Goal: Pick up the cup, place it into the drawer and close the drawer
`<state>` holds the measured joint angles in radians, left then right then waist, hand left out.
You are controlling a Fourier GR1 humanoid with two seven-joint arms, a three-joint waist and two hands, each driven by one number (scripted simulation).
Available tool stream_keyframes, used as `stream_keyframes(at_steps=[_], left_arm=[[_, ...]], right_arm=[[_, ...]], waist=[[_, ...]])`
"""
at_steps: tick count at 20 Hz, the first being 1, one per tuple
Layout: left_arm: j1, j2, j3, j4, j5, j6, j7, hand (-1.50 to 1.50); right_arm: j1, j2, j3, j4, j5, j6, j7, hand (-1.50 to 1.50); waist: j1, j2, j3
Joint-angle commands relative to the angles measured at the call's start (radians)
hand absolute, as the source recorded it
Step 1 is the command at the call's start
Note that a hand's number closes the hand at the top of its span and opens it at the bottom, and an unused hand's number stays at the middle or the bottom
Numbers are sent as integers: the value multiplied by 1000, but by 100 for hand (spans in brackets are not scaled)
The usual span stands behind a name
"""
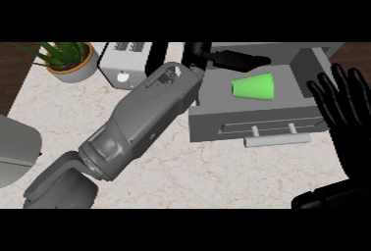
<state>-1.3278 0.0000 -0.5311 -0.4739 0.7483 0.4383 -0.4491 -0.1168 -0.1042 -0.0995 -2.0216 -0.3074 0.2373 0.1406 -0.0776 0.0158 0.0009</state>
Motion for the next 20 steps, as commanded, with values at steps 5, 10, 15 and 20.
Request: stream_keyframes(at_steps=[5, 10, 15, 20], left_arm=[[50, 32, 94, -74, 42, -52, 7, -150], [178, 126, 105, -236, 60, -69, 38, -150], [346, 241, 113, -479, 65, -3, 100, -150], [570, 368, 139, -659, 84, -69, 117, -150]], right_arm=[[-11, -67, -23, -76, -60, 18, 106, 150], [40, -154, 2, -124, 67, 104, 72, 150], [94, -154, 31, -117, 160, 117, 52, 150], [107, -182, 57, -118, 244, 142, 48, 150]], waist=[[70, -18, -1], [101, -30, -2], [122, -35, -2], [110, -28, -2]])
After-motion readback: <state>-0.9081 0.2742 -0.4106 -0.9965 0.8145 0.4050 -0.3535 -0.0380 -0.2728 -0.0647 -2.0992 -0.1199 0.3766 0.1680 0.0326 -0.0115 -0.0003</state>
